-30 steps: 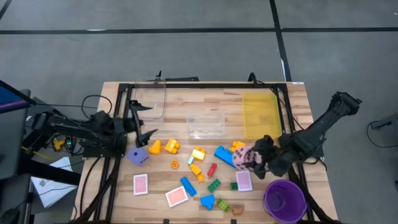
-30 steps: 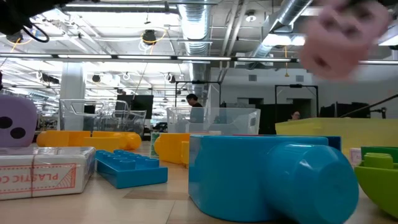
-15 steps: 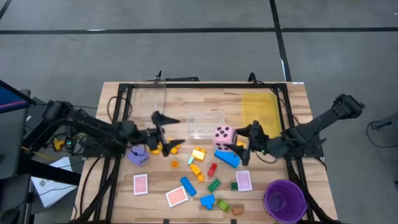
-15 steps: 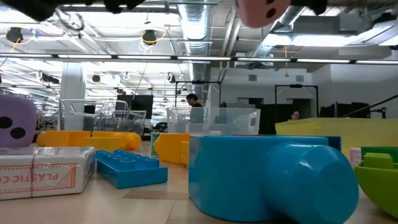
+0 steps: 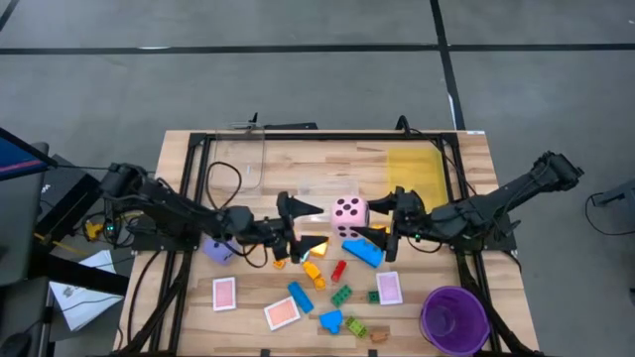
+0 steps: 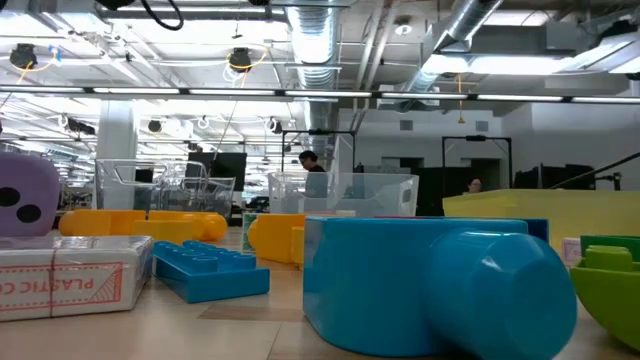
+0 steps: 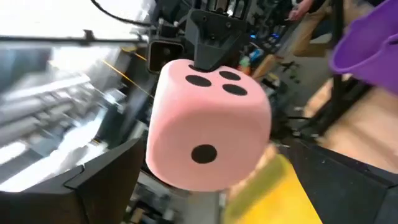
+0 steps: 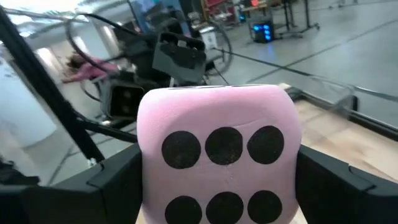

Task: Pick & Place Toys
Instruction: Put the pink die into the top transparent bin

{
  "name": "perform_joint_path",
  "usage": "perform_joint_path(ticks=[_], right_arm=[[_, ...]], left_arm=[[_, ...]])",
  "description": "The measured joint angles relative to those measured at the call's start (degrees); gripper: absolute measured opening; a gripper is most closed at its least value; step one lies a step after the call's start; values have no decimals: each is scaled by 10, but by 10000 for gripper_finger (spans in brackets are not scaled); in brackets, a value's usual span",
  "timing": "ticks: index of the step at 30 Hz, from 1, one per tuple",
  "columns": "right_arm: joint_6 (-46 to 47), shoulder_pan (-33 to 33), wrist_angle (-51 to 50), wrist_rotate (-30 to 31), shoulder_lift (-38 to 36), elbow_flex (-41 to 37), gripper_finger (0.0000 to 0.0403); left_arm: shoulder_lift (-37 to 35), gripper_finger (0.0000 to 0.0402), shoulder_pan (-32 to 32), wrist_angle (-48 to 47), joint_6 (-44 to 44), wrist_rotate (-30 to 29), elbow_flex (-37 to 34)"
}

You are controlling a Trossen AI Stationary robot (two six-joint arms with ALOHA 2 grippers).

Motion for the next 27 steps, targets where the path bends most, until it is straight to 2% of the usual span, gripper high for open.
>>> perform_joint_path(ticks=[3, 6, 11, 17, 27], right_arm=[[-1, 0, 21, -18, 1, 0, 326], [-4, 0, 26, -29, 1, 1, 326], [-8, 0, 31, -32, 0, 1, 327], [-32, 1, 62, -49, -1, 1, 327], [-59, -6, 101, -44, 12, 1, 327]], left_arm=[[20, 400, 0, 44, 65, 21, 0], [32, 400, 6, 73, 94, 42, 2], [34, 400, 9, 64, 94, 68, 30], [33, 400, 15, 12, 84, 86, 66], [33, 400, 28, 3, 60, 115, 75]])
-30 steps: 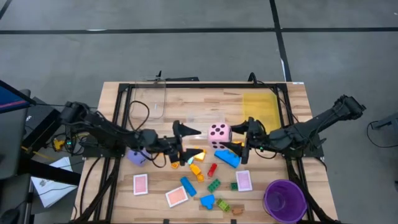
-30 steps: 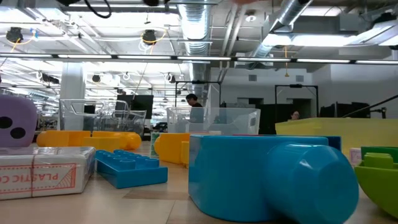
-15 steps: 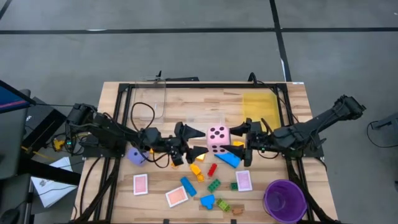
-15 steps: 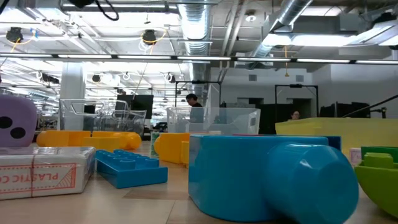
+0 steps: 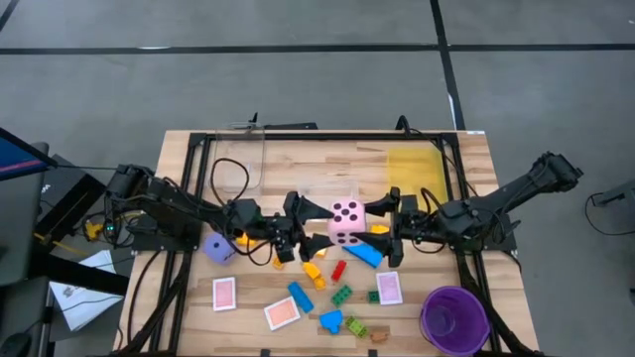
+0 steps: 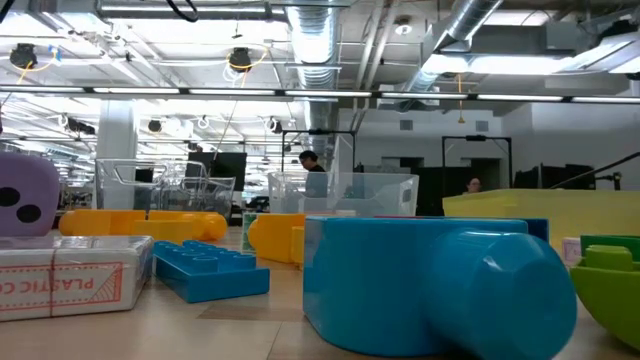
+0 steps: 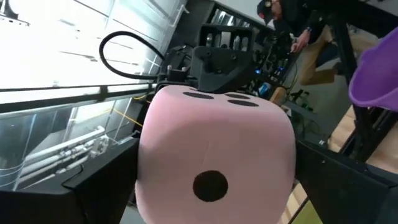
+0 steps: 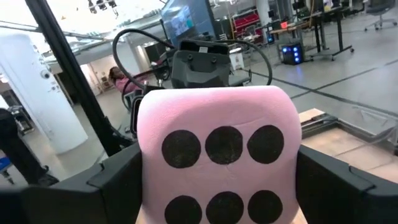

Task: Pick & Place Toys
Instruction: Put the pink die into the top transparent bin

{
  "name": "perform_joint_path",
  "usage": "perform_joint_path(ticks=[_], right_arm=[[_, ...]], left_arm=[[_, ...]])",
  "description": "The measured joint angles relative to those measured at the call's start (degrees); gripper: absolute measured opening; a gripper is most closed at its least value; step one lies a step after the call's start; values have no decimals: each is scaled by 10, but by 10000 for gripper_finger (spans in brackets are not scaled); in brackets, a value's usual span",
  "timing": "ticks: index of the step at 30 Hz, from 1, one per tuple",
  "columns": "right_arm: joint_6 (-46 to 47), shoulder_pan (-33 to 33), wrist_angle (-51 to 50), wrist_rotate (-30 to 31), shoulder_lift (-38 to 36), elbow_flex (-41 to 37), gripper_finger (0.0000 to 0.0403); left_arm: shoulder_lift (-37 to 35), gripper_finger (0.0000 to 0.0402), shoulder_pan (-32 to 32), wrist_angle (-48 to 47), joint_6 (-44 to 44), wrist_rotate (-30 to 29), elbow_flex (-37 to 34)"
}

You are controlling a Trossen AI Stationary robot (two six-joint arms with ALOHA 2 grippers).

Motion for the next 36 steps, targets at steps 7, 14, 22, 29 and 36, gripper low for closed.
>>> perform_joint_path(ticks=[7, 14, 22, 29, 36], right_arm=[[16, -29, 25, -46, 33, 1, 327], [20, -47, 28, -62, 41, 1, 327], [18, -47, 28, -62, 40, 0, 328], [-20, -44, 26, -88, 33, 0, 382], [-73, -13, -29, -57, -41, 2, 386]], left_arm=[[-1, 400, 3, 2, 5, 5, 0], [-1, 399, 4, -20, 2, -18, -1], [-1, 353, 1, -15, 3, -57, -1], [-1, 351, -13, -14, 13, -105, 0], [-6, 349, -35, -31, 27, -235, -1]])
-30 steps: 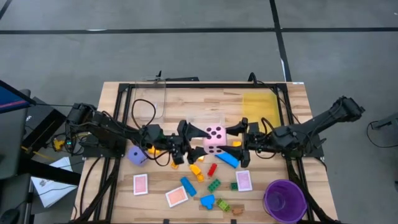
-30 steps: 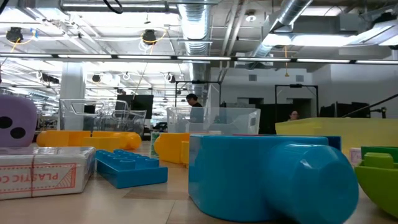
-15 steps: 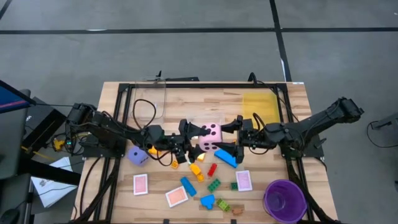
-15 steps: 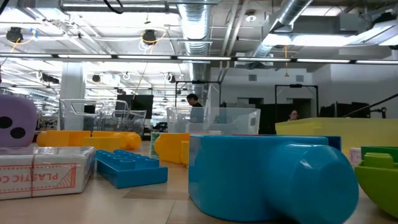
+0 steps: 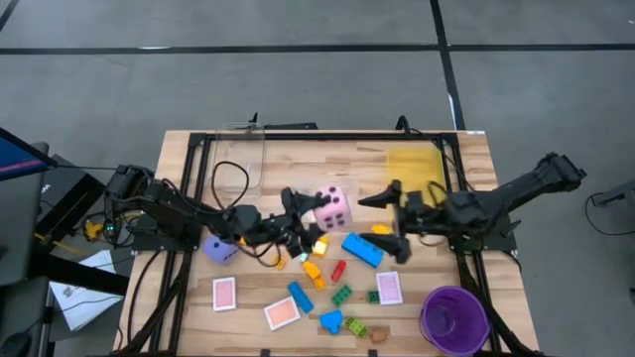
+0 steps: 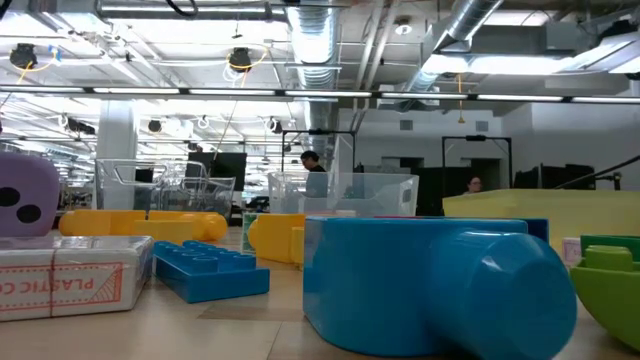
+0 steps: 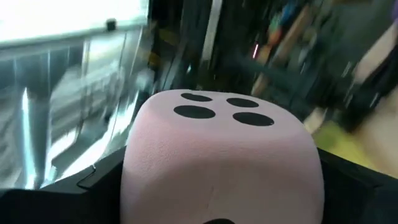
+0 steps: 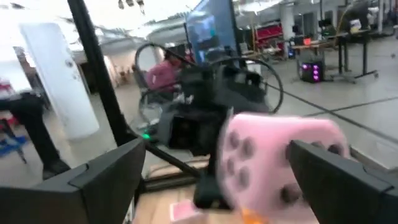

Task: Pick & Place Toys
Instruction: Put the pink die into the top transparent bin

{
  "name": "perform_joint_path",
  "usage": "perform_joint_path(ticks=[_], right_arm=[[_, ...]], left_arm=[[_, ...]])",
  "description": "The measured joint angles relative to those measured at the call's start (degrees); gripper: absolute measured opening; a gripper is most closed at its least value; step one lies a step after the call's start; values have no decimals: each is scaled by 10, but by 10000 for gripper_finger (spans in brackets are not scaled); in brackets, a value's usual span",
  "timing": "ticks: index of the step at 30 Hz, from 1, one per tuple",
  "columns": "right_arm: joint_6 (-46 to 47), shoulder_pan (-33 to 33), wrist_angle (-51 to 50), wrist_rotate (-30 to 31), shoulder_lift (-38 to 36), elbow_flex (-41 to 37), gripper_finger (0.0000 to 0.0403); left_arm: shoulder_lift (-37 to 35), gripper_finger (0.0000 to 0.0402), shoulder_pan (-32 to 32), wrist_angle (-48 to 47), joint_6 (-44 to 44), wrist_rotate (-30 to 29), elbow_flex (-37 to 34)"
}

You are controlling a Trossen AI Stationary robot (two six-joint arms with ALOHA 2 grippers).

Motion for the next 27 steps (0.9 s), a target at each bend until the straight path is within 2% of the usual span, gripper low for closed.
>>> perform_joint_path(ticks=[3, 7, 10, 13, 16, 19, 21, 24, 27], right_arm=[[-12, 28, -59, 77, -22, -1, 390], [-2, 67, -123, 166, -37, -1, 398], [24, 95, -183, 219, -39, -1, 397], [73, 117, -265, 289, -39, -1, 399], [130, 134, -346, 328, -42, -1, 399], [166, 148, -397, 350, -55, -2, 399], [169, 153, -411, 366, -65, -2, 399], [157, 156, -413, 373, -84, -2, 400], [144, 156, -420, 373, -100, -2, 400]], left_arm=[[-12, 349, -9, -27, -8, -75, 1], [-43, 349, -12, -116, -75, -172, 0], [-84, 348, -15, -203, -175, -230, 0], [-138, 348, -17, -362, -322, -267, 0], [-198, 348, -17, -529, -515, -267, 0], [-241, 348, -14, -651, -675, -264, 0], [-255, 348, 1, -676, -740, -262, 0], [-259, 348, 49, -664, -789, -258, 0], [-254, 348, 135, -642, -792, -200, 0]])
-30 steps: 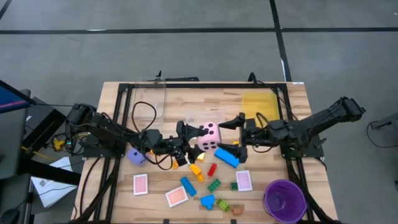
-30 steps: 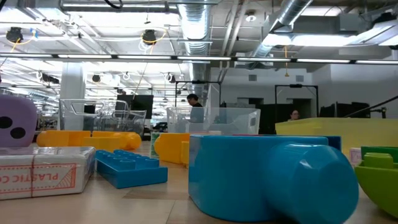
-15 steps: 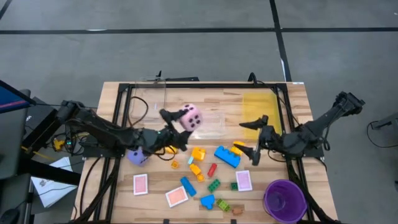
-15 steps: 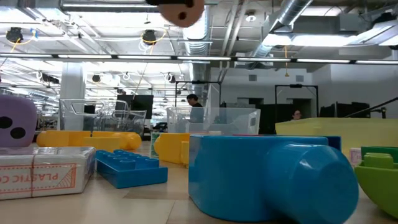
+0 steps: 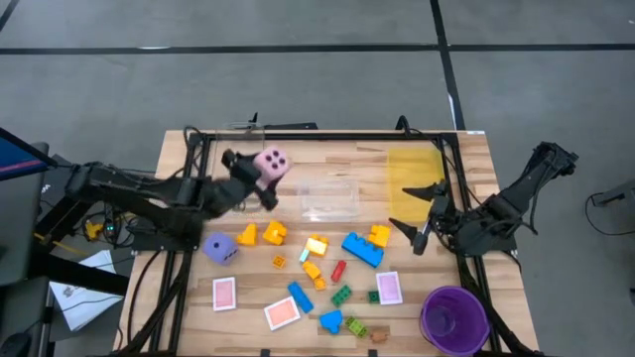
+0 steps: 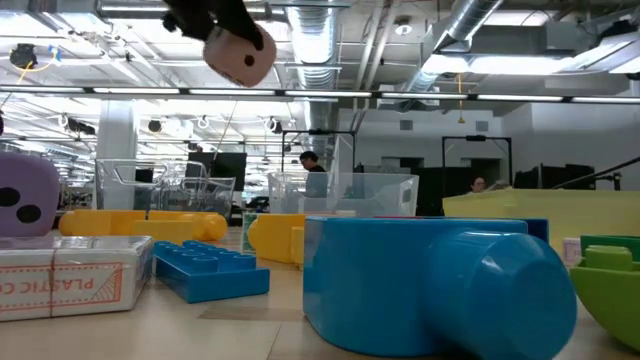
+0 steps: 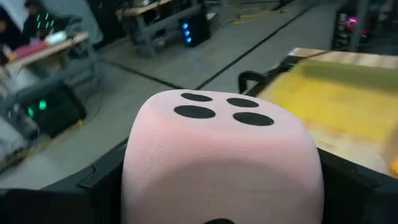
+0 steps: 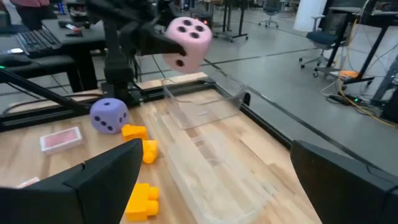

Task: Pick & Place Toys
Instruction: Put the pink die into the top transparent bin

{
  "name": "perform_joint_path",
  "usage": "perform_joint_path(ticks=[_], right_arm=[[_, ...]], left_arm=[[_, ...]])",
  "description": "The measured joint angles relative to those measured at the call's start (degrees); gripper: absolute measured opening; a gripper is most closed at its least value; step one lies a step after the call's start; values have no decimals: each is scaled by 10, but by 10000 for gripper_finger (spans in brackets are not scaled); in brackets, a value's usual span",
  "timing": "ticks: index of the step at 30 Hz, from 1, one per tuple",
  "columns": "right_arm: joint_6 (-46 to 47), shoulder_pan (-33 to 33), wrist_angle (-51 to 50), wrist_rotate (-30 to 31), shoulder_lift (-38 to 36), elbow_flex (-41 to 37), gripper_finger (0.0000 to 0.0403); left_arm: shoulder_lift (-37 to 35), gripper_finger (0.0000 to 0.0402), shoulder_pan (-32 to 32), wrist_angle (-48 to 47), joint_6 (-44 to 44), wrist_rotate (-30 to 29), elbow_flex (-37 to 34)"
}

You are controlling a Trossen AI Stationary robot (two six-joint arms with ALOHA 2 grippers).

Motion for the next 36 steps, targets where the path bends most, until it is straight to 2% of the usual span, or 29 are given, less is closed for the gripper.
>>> perform_joint_path(ticks=[5, 8, 10, 13, 21, 32, 36], right_arm=[[-12, 0, -14, 2, -10, 0, 400], [-11, 0, -20, 2, -9, 0, 400], [-11, 4, -26, 2, -6, 0, 400], [-11, 8, -25, 2, -1, 0, 400], [-10, 23, -26, 16, 1, 0, 400], [-5, 53, -26, 17, 2, 0, 400], [-5, 53, -26, 17, 2, 0, 400]], left_arm=[[8, 348, 193, -24, -18, 118, 24], [22, 347, 291, -74, -48, 189, 53], [38, 347, 336, -94, -64, 231, 75], [67, 347, 382, -148, -96, 247, 108], [128, 352, 462, -248, -163, 294, 128], [172, 354, 472, -275, -197, 311, 127], [174, 348, 474, -276, -210, 310, 107]])
